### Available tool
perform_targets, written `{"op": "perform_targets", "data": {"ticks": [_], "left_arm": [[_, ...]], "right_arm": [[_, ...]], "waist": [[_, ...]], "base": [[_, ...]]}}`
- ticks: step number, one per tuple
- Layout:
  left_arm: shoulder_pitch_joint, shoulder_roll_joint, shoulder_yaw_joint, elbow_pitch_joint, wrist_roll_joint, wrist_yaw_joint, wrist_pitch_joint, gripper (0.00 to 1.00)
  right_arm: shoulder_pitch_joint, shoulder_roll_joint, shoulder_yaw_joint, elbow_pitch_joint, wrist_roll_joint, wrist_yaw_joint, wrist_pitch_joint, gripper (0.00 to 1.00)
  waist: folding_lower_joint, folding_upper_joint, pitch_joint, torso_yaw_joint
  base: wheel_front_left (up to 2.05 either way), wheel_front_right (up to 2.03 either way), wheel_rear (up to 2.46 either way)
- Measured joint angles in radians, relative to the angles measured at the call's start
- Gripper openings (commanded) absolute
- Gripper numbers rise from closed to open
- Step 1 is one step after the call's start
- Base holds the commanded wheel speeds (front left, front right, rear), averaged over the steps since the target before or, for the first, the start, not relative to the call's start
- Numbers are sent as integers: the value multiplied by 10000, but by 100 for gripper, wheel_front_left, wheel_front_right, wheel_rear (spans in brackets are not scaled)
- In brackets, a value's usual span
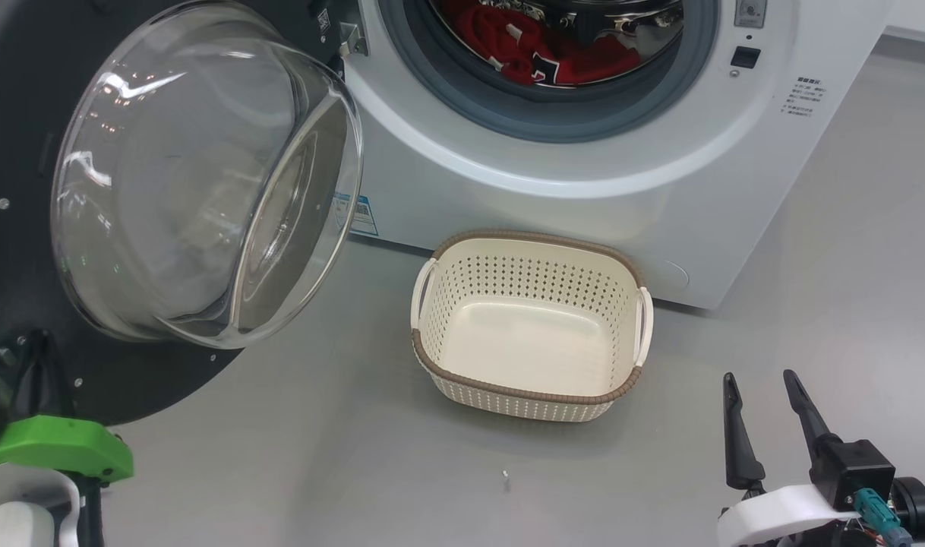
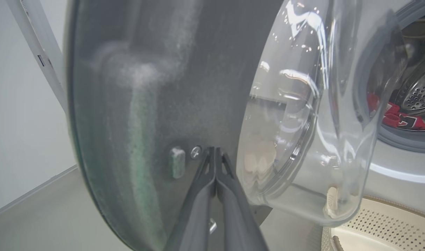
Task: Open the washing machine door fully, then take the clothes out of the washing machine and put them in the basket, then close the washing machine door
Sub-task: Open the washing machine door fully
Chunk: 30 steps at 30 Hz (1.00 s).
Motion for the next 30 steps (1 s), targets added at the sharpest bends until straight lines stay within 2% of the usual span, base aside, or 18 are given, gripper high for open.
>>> {"op": "perform_targets", "data": {"ticks": [11, 23, 30], "left_arm": [[-767, 362, 802, 1147, -75, 0, -305, 0], [-890, 303, 656, 1488, -46, 0, -621, 0], [-513, 144, 548, 1045, 128, -4, -798, 0]], "right_arm": [[-113, -36, 23, 132, -8, 92, 0, 100], [-122, -36, 19, 173, -19, 107, 0, 100], [-296, -33, 73, 203, -50, 199, 0, 100]], "waist": [[0, 0, 59, -74], [0, 0, 5, -128], [0, 0, -68, -218]], "base": [[0, 0, 0], [0, 0, 0], [0, 0, 0]]}}
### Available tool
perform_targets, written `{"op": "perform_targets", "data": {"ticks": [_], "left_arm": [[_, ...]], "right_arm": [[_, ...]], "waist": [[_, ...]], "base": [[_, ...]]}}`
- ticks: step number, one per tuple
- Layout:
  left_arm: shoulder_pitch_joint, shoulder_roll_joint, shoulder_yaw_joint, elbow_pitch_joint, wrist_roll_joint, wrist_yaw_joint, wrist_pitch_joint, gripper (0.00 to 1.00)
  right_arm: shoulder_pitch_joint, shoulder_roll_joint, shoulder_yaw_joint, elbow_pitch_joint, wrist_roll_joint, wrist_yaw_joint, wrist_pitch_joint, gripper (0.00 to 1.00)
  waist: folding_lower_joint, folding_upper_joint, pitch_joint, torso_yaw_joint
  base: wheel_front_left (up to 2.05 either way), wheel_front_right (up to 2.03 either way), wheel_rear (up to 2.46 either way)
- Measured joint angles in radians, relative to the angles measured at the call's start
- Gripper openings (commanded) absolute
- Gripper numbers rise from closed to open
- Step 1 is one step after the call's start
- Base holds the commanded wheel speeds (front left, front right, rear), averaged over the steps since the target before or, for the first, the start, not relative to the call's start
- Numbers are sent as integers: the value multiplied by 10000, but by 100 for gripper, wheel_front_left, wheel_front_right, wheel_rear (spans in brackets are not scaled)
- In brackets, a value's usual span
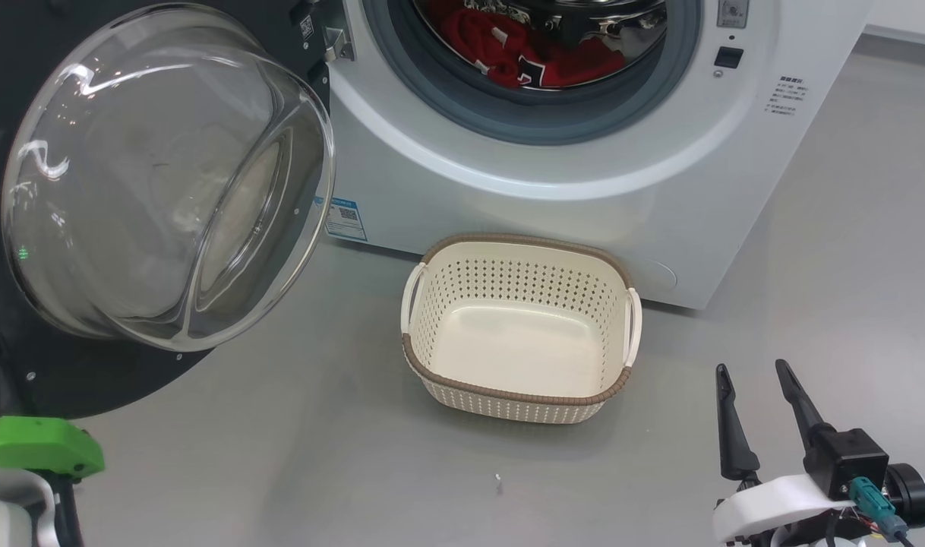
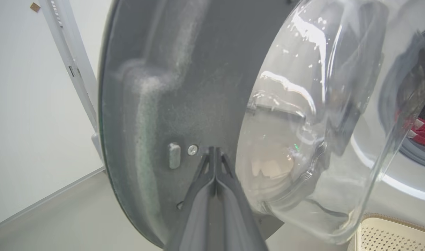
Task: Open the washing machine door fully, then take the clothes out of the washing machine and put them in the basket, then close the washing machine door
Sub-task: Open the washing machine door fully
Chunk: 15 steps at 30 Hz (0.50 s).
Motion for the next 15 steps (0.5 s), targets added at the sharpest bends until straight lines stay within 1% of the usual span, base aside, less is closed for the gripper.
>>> {"op": "perform_targets", "data": {"ticks": [6, 10, 11, 15], "left_arm": [[635, -395, -357, -734, 150, -98, -75, 0], [1149, -688, -844, -1258, 391, -324, -84, 0], [1149, -688, -844, -1258, 391, -324, -84, 0], [1499, -932, -1373, -1737, 531, -594, -84, 0]], "right_arm": [[-20, -2, 10, -23, -21, 8, 0, 100], [-26, -2, 2, -94, -29, 6, 0, 100], [-26, -2, 2, -94, -29, 6, 0, 100], [-29, 0, 13, -123, -31, 8, 0, 100]], "waist": [[0, 0, -53, -116], [0, 0, -42, -221], [0, 0, -42, -221], [0, 0, -44, -320]], "base": [[0, 0, 0], [0, 0, 0], [0, 0, 0], [0, 0, 0]]}}
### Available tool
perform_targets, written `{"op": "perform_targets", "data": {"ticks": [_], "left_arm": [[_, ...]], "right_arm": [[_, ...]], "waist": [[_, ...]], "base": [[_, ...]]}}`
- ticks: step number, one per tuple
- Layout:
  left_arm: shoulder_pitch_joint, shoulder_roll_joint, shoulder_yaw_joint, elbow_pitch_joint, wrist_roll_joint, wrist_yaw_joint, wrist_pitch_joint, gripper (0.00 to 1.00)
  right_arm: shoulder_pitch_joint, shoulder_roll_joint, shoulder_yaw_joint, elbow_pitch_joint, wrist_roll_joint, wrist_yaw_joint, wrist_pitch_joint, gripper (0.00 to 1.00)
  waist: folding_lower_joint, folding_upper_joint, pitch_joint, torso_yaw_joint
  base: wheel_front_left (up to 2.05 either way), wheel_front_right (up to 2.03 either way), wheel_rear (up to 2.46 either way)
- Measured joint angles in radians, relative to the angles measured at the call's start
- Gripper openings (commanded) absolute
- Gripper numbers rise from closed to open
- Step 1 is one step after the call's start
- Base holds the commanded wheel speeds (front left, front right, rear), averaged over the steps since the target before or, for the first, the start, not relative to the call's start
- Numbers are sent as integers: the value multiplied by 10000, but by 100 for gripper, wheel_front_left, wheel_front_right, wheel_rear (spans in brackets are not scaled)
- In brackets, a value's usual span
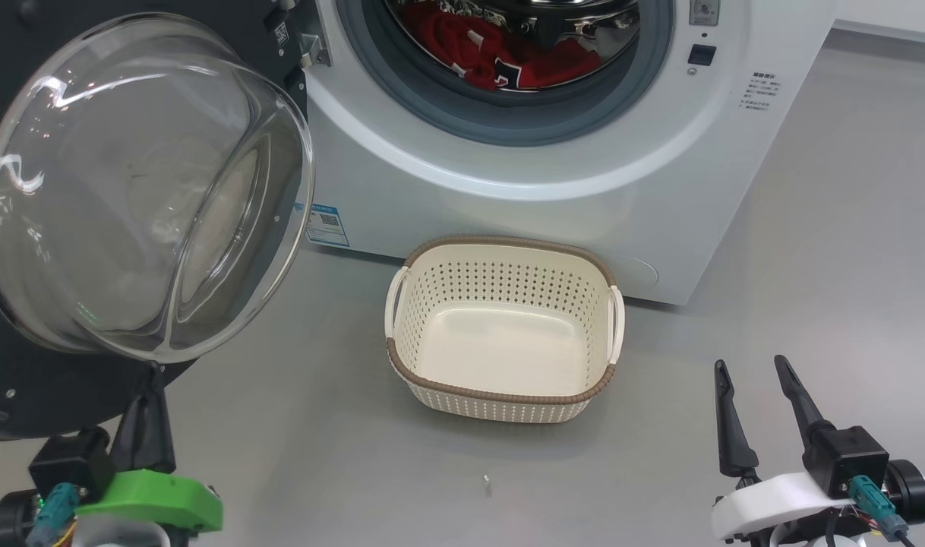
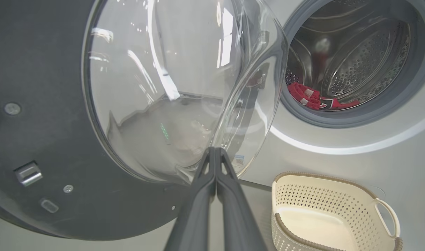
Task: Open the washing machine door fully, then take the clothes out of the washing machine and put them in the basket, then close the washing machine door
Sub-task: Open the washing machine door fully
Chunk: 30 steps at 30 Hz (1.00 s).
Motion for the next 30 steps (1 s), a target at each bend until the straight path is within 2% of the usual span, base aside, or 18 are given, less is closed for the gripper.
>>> {"op": "perform_targets", "data": {"ticks": [5, 7, 8, 18, 30], "left_arm": [[227, -171, -556, -479, 77, -295, 0, 0], [254, -173, -700, -675, 142, -408, 0, 47], [277, -171, -786, -734, 180, -420, 0, 98], [643, -104, -1250, -1083, 583, -516, 188, 100], [907, -134, -1260, -1338, 579, -410, 416, 100]], "right_arm": [[-4, 10, 31, -48, 0, -2, 0, 100], [-5, 15, 56, -56, 0, -2, 0, 100], [-5, 25, 59, -56, 0, -2, 0, 100], [-8, 42, 290, -69, 2, 46, 0, 100], [-2, 65, 403, -54, 6, 46, 0, 100]], "waist": [[0, 0, -5, -151], [0, 0, -6, -229], [0, 0, -11, -274], [0, 0, -82, -855], [0, 0, -245, -1747]], "base": [[0, 0, 0], [0, 0, 0], [0, 0, 0], [0, 0, 0], [0, 0, 0]]}}
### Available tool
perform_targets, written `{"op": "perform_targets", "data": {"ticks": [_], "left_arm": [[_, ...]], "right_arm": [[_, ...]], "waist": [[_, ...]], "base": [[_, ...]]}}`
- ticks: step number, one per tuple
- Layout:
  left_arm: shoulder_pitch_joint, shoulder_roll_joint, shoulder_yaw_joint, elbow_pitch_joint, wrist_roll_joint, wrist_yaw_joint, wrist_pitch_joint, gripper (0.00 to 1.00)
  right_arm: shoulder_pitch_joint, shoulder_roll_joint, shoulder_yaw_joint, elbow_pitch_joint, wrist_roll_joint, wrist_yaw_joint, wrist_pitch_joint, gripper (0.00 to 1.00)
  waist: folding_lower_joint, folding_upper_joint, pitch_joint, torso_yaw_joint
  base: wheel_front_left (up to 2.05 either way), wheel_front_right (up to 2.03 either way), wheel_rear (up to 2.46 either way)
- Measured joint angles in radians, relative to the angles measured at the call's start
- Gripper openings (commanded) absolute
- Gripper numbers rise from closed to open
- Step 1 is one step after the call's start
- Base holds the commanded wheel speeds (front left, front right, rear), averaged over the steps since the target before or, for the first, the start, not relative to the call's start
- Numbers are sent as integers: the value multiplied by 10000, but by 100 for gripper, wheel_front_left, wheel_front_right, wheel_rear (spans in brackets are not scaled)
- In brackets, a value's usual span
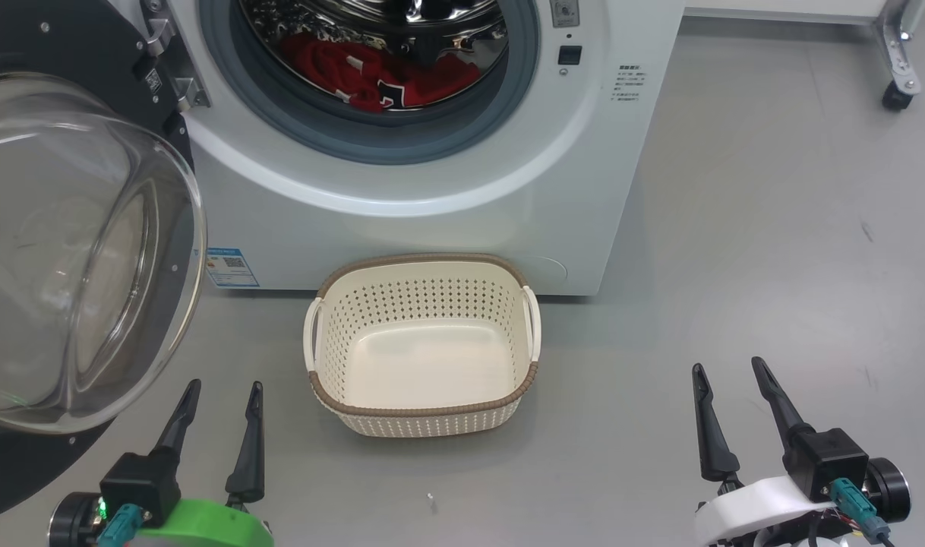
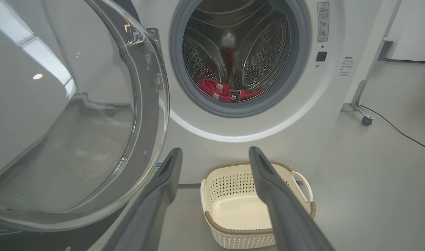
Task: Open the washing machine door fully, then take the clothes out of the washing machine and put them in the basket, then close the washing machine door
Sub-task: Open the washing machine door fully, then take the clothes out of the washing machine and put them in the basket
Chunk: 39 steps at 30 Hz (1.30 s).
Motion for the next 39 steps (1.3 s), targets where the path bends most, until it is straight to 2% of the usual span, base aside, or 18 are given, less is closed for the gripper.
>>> {"op": "perform_targets", "data": {"ticks": [9, 39], "left_arm": [[109, -12, -209, -109, 4, 4, 232, 100], [193, -10, -288, -650, 153, 180, 539, 100]], "right_arm": [[56, 8, -56, -69, 50, -92, 0, 100], [222, 29, -105, -322, 94, -199, 0, 100]], "waist": [[0, 0, -187, -401], [0, 0, -186, -563]], "base": [[0, 0, 0], [4, -4, 0]]}}
